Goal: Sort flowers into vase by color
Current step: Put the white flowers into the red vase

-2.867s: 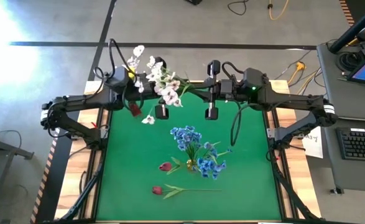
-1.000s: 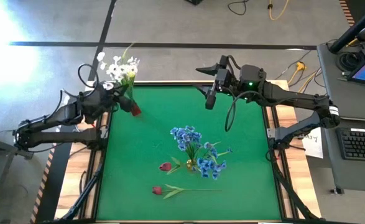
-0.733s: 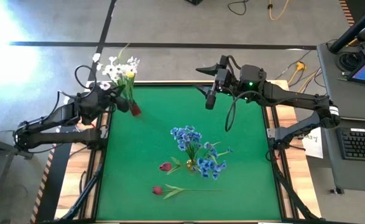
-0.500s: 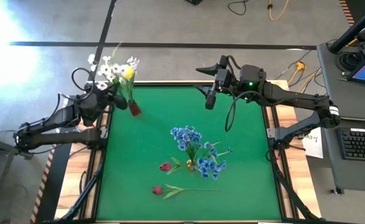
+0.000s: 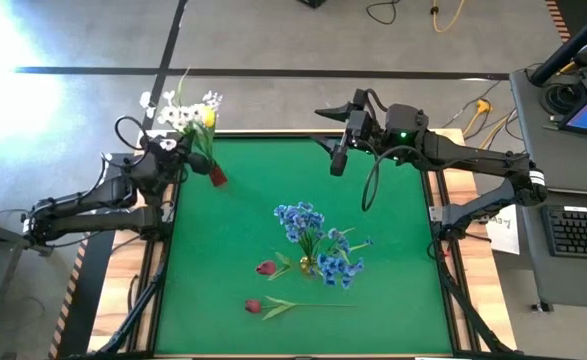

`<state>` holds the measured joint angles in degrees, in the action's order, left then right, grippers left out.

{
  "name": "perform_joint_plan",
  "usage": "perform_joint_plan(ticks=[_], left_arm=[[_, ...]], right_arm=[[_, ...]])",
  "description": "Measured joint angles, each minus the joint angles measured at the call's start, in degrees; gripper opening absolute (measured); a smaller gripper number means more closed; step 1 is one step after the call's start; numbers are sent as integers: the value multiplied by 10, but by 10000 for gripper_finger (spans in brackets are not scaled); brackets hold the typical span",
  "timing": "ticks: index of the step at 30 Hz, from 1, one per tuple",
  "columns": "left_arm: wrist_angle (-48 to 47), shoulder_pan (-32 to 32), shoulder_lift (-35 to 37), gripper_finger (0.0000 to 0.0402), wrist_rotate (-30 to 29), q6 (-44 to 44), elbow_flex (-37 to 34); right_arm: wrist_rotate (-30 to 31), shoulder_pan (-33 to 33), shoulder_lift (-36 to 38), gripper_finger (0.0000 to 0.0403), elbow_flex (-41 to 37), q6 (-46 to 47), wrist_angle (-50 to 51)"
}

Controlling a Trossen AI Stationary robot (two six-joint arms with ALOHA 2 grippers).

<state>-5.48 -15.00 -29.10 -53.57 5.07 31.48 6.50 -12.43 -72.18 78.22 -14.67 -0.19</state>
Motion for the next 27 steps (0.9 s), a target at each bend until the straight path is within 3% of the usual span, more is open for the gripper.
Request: perform_joint_plan(ticks=[27], left_arm=[[-62,0,-38,0,-24,91,-2]], right_arm=[[0,0,0,260,0,-3,6]])
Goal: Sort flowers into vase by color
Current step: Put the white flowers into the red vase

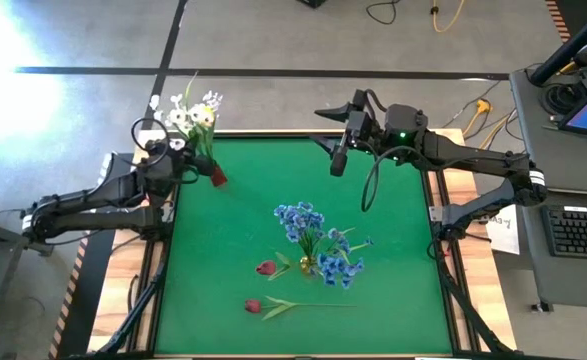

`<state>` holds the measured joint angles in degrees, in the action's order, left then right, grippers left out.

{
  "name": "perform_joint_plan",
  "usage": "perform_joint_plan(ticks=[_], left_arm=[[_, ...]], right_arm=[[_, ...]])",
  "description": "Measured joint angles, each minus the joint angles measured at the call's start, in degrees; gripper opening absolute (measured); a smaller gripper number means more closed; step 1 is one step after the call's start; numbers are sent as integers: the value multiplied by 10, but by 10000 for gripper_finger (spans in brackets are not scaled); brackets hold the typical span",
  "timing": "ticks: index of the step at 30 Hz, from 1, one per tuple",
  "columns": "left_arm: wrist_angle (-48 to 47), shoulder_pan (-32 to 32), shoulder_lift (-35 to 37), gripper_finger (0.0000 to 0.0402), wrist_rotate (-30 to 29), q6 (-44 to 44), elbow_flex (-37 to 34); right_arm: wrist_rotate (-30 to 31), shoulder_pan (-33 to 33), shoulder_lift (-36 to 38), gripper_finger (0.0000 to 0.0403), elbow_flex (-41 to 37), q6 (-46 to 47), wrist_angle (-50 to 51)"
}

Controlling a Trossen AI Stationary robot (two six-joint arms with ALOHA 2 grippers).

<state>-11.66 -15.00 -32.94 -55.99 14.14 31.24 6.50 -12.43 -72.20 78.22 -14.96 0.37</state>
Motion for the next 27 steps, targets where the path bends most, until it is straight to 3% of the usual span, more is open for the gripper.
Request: perform_joint_plan(ticks=[27], left_arm=[[-66,0,-79,0,0,108,0]], right_arm=[[0,0,0,260,0,0,12]])
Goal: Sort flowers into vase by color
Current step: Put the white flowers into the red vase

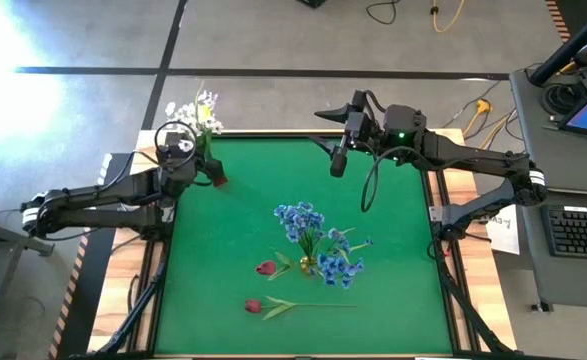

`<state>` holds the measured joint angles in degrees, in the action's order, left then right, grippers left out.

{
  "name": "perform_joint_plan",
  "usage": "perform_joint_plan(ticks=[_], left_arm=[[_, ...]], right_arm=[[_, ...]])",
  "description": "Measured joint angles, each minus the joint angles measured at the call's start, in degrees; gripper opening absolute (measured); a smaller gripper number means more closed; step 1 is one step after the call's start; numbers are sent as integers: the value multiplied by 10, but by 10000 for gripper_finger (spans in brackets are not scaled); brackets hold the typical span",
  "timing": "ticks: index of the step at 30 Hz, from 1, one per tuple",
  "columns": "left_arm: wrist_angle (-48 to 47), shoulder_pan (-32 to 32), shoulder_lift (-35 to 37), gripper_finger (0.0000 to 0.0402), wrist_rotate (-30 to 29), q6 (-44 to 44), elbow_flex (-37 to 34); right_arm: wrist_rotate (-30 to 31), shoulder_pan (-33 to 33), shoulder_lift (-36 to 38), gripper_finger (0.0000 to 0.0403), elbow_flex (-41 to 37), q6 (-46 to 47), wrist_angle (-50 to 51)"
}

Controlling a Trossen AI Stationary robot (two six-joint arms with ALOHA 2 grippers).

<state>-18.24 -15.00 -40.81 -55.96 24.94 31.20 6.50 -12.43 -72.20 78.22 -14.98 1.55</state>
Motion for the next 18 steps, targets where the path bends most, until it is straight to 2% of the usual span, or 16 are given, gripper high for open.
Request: perform_joint_plan(ticks=[8,18], left_arm=[[-18,0,-3,22,27,17,-1],[-50,0,5,110,46,29,-1]], right_arm=[[0,0,0,261,0,0,0],[0,0,0,265,0,0,0]])
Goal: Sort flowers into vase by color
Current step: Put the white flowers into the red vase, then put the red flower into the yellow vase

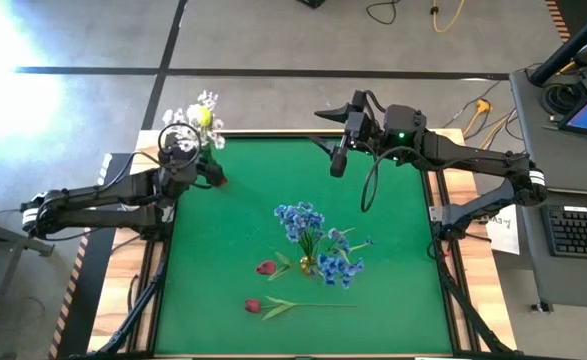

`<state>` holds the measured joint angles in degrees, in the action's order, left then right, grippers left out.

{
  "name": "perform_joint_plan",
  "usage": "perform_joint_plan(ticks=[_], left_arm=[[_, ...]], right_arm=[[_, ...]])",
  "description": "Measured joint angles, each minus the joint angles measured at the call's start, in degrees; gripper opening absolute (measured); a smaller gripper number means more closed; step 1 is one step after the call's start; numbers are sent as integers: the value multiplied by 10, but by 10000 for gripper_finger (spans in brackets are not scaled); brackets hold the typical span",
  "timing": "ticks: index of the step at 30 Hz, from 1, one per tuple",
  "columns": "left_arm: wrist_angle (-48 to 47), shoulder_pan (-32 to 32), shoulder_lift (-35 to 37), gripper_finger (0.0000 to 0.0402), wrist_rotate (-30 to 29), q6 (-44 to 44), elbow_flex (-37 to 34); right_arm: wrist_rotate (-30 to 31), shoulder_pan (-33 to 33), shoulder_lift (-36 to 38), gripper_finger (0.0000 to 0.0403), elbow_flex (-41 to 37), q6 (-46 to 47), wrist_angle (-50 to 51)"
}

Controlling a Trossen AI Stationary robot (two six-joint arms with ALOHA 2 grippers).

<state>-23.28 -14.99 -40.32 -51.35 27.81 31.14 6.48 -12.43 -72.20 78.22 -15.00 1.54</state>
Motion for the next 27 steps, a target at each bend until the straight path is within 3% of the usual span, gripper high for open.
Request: perform_joint_plan(ticks=[9,13,27], left_arm=[[-57,0,12,197,20,18,0],[-63,0,22,222,72,19,0],[-83,0,77,242,128,20,0]], right_arm=[[0,0,0,265,0,-2,0],[0,0,0,265,0,-2,0],[0,0,0,266,0,0,1]])
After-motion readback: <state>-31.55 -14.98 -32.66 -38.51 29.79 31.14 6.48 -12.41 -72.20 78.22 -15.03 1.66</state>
